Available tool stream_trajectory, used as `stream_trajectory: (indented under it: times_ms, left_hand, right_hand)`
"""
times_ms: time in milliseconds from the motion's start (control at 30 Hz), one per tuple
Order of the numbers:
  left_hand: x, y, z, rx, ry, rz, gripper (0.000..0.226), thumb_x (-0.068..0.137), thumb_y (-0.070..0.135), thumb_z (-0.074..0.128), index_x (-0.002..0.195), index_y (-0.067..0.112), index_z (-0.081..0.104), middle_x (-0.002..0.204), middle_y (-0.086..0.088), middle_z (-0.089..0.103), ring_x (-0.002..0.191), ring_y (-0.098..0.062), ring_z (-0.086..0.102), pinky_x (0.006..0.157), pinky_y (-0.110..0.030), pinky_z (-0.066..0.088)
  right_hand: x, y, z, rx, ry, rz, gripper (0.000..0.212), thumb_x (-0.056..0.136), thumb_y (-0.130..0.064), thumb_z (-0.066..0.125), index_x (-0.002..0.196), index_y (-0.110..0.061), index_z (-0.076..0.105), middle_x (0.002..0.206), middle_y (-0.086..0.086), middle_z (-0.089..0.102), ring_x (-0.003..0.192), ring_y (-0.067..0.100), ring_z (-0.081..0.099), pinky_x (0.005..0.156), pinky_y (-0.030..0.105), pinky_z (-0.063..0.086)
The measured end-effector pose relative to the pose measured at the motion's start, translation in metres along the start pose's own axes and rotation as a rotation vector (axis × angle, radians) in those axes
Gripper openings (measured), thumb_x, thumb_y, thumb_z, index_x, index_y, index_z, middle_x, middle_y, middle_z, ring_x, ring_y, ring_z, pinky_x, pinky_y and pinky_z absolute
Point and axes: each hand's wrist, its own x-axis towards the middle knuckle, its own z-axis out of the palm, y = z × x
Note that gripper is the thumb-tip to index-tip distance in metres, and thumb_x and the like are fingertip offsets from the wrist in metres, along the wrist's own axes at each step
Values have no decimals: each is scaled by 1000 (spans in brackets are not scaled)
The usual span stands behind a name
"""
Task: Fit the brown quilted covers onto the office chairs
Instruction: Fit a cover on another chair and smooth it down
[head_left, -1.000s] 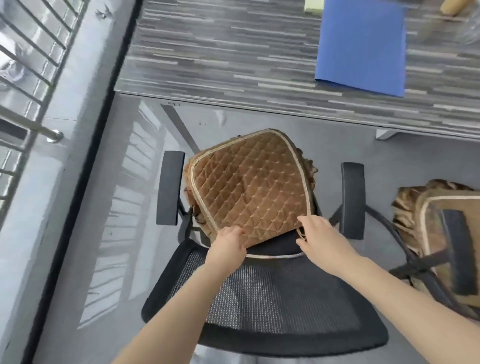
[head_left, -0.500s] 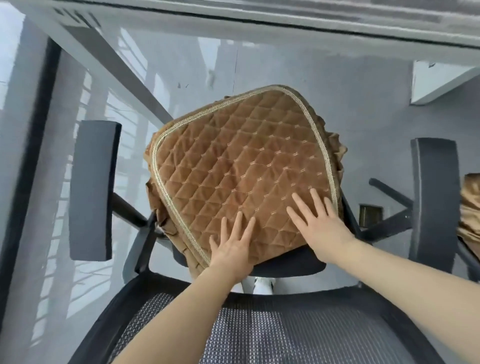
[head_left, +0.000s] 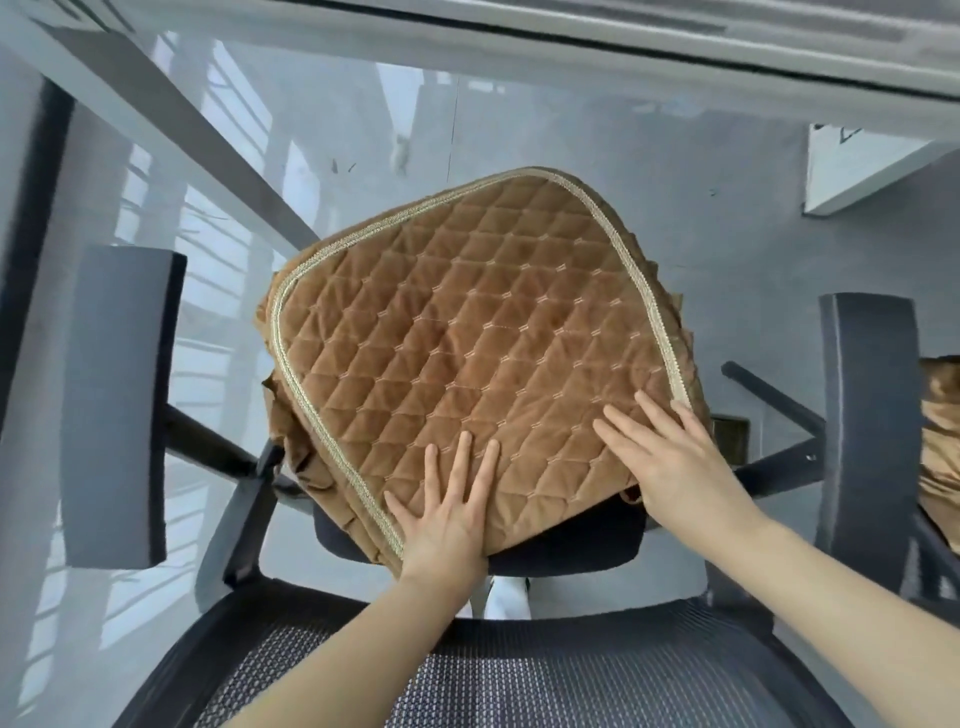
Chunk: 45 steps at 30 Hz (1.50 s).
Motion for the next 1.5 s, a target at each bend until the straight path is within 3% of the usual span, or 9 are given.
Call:
stream_trajectory:
  times_ms: [167, 400, 600, 767, 867, 1133, 1233, 1400, 1500]
  left_hand:
    - [-9, -8, -50, 16, -21, 178, 116, 84, 9, 60, 141, 52, -31, 153, 23, -35, 142, -25, -35, 105, -76, -6]
    - [-22, -49, -58, 188, -171, 296, 100, 88, 12, 52, 145, 54, -19, 154, 27, -31, 143, -22, -35, 106, -77, -6]
    - [-5, -72, -42, -22, -371, 354, 59, 88, 52, 57, 143, 33, 47, 159, 15, 10, 142, 1, -14, 121, -38, -10]
    - [7, -76, -59, -126, 100, 98, 41, 85, 25, 59, 125, 19, 62, 128, -5, 58, 124, -24, 48, 103, -40, 41]
    - [26, -91, -72, -31, 437, 13, 53, 79, 12, 64, 131, 5, 55, 136, -16, 50, 129, -38, 39, 109, -50, 34]
    - [70, -101, -90, -596, 416, -440, 70, 80, 32, 68, 136, 11, 31, 125, -10, 48, 121, -32, 46, 99, -49, 42]
    - [72, -99, -96, -832, 388, -521, 74, 76, 34, 69, 134, 12, 30, 114, -9, 54, 109, -32, 56, 92, -48, 50]
    - [54, -94, -80, -604, 380, -522, 85, 79, 25, 65, 147, 1, 20, 140, -19, 34, 131, -38, 37, 109, -50, 34]
    - [42, -95, -69, -587, 337, -542, 88, 84, 21, 63, 152, 3, 10, 146, -20, 27, 132, -40, 37, 104, -50, 34]
  right_hand:
    - [-19, -6, -32, 145, 62, 154, 70, 62, 17, 74, 127, -5, 62, 130, 9, 62, 127, 39, 51, 105, 56, 37]
    - [-53, -43, -26, 352, -440, 135, 78, 90, 12, 39, 154, -24, 12, 161, -8, 8, 150, 22, 3, 121, 35, 8]
    - [-37, -37, 7, 362, -730, 47, 50, 92, 6, 45, 136, -16, 53, 148, 4, 44, 147, 23, 22, 120, 37, 20]
    - [-2, -11, -6, 677, -395, 456, 44, 96, -13, 51, 139, -17, 49, 141, 5, 50, 128, 20, 50, 110, 33, 36]
    - [25, 7, -11, 727, -165, 752, 56, 94, -17, 53, 146, -10, 34, 145, 16, 39, 127, 32, 48, 107, 41, 36]
    - [94, 52, 7, 1097, -180, 1304, 97, 74, -60, 67, 146, -9, 27, 149, 16, 38, 131, 39, 42, 106, 51, 39]
    - [98, 59, 15, 1123, -182, 1362, 99, 71, -57, 74, 145, -10, 28, 145, 16, 41, 128, 39, 45, 102, 52, 43]
    - [73, 56, 32, 1061, -229, 1359, 109, 78, -38, 76, 152, -13, 0, 155, 18, 24, 137, 39, 35, 108, 57, 36]
    - [57, 42, 43, 1007, -231, 1307, 92, 81, -36, 74, 147, -12, 15, 150, 19, 32, 133, 38, 40, 107, 53, 39]
